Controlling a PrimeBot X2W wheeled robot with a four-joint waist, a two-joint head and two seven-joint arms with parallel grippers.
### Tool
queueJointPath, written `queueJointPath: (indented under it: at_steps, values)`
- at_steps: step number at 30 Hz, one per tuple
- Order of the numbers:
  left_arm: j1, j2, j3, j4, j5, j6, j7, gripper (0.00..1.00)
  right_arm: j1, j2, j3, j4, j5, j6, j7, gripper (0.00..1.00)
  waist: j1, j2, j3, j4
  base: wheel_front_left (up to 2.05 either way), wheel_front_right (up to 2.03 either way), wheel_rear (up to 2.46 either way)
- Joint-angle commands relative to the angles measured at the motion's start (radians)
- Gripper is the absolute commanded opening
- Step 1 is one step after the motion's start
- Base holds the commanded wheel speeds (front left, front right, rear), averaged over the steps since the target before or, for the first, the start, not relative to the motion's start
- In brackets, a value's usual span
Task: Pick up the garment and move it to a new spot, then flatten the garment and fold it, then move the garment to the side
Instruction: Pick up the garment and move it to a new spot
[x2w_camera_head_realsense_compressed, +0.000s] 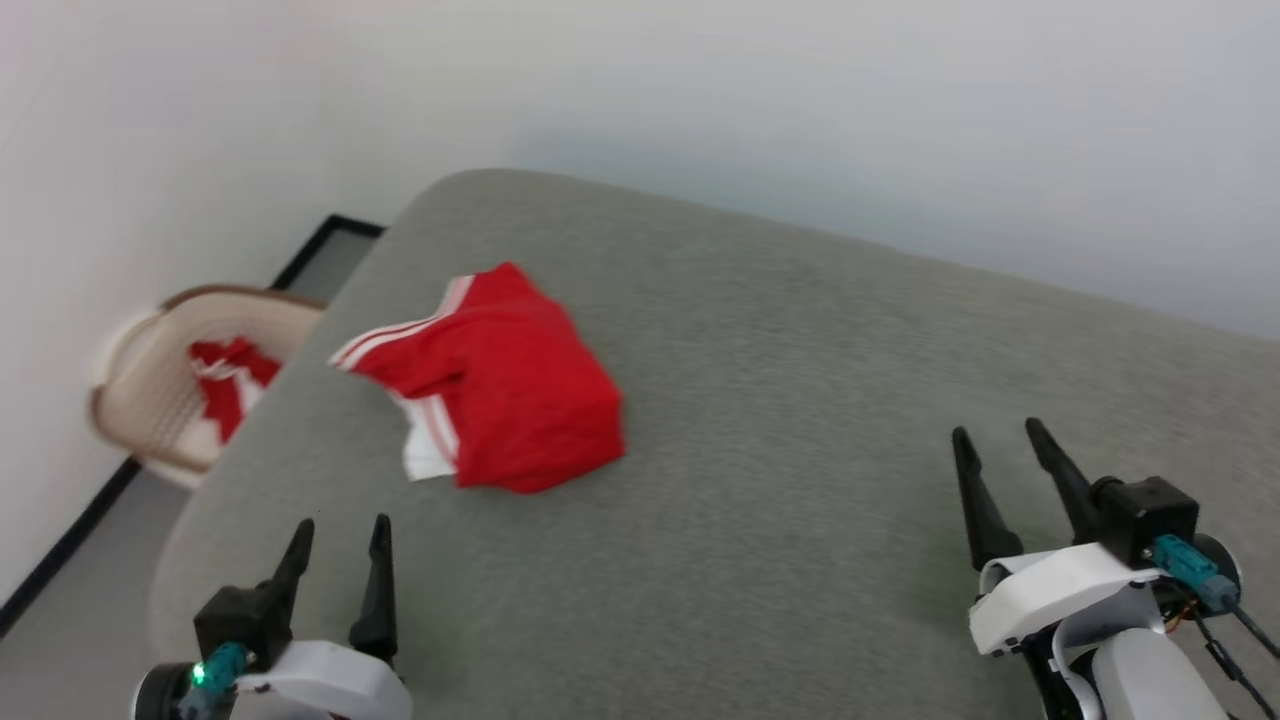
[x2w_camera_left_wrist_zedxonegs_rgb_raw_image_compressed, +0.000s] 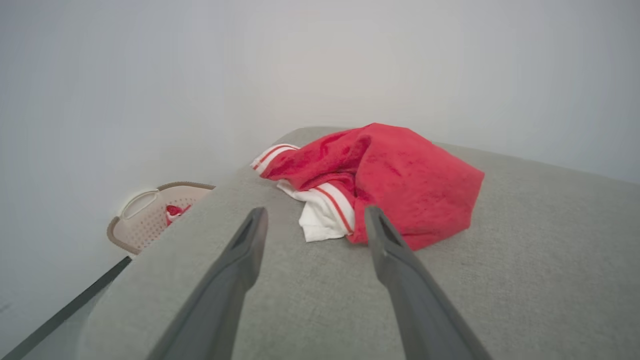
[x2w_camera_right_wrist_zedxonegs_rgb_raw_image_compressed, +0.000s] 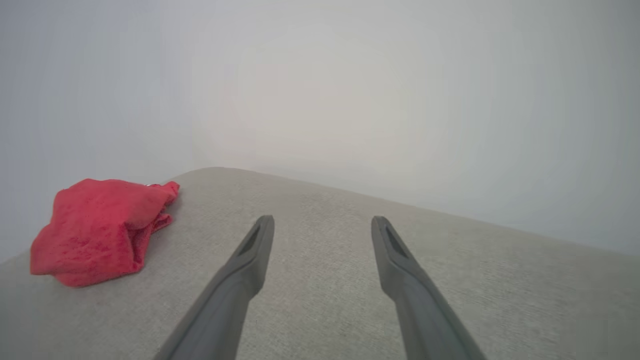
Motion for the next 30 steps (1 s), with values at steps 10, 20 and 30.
queueJointPath:
  at_steps: [10, 20, 30]
  values:
    - [0.067, -0.028, 0.090, -0.064, -0.044, 0.019, 0.000, 1.00, -0.099, 0.007, 0.172, 0.063, 0.024, 0.000, -0.001, 1.00, 0.0000, 0.0000, 0.038, 0.152, 0.00, 0.00, 0.00]
    - [0.139, -0.045, 0.141, -0.126, -0.082, 0.034, 0.000, 1.00, -0.188, 0.013, 0.338, 0.134, 0.086, 0.000, -0.001, 1.00, 0.0000, 0.0000, 0.051, 0.163, 0.00, 0.00, 0.00]
    - [0.125, -0.045, 0.110, -0.122, -0.083, 0.034, 0.000, 1.00, -0.189, 0.001, 0.372, 0.135, 0.124, 0.000, -0.001, 1.00, 0.0000, 0.0000, 0.048, 0.156, 0.00, 0.00, 0.00]
